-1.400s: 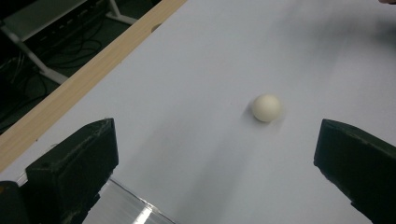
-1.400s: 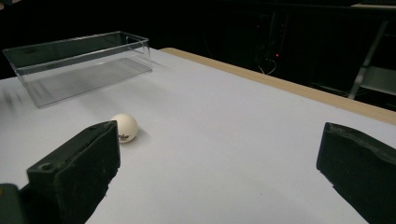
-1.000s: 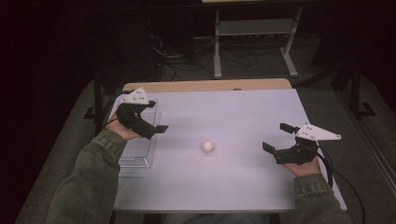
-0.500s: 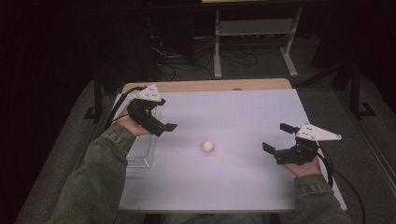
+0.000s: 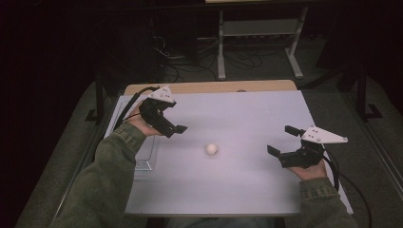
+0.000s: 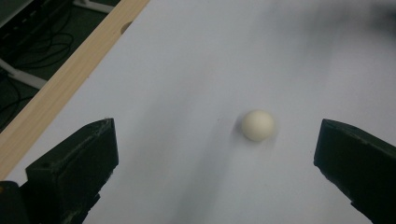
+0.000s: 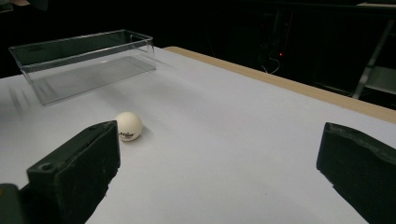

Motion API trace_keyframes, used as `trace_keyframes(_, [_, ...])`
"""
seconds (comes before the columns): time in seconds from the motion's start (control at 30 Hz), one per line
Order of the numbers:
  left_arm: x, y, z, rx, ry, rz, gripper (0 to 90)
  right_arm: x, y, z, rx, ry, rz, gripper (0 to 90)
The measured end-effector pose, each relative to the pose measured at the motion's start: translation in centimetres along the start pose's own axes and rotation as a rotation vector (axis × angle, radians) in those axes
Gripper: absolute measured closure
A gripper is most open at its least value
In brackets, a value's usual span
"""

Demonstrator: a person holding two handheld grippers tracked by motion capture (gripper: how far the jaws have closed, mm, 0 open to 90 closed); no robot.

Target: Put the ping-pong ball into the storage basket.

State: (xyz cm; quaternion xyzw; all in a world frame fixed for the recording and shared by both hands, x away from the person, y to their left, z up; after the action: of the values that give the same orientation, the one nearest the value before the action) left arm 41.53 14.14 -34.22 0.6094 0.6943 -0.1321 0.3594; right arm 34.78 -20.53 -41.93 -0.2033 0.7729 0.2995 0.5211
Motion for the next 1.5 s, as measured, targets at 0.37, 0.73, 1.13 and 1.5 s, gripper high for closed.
trace_keyframes(0.37, [-0.6, 0.0, 1.4, 0.017, 0.024, 0.016, 0.0, 0.0, 0.1, 0.0, -0.005, 0.000, 0.001, 0.0])
trace_keyframes(0.73, [-1.2, 0.0, 2.7, 0.036, 0.044, 0.040, 0.0, 0.0, 0.1, 0.0, -0.007, 0.003, 0.001, 0.0])
trace_keyframes(1.13, [-1.2, 0.0, 4.0, 0.056, 0.067, 0.044, 0.0, 0.1, 0.2, 0.0, -0.010, 0.003, -0.004, 0.0])
trace_keyframes(1.5, [-1.3, -0.4, 5.7, 0.079, 0.093, 0.053, 0.0, 0.1, 0.3, 0.0, -0.009, 0.009, -0.010, 0.0])
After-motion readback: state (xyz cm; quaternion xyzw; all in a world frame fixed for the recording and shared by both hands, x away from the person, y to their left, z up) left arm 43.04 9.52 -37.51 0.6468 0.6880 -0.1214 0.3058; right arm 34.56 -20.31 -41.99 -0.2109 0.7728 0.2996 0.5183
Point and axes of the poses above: each handheld gripper's, and its own axes: z roughly forward along the jaws, x roughly out of its underside, y roughly to its left, the point moved 7 cm from there along z, roughly forward along the jaws, and after that the axes turned 12 degrees about z, right-handed, at the moved point
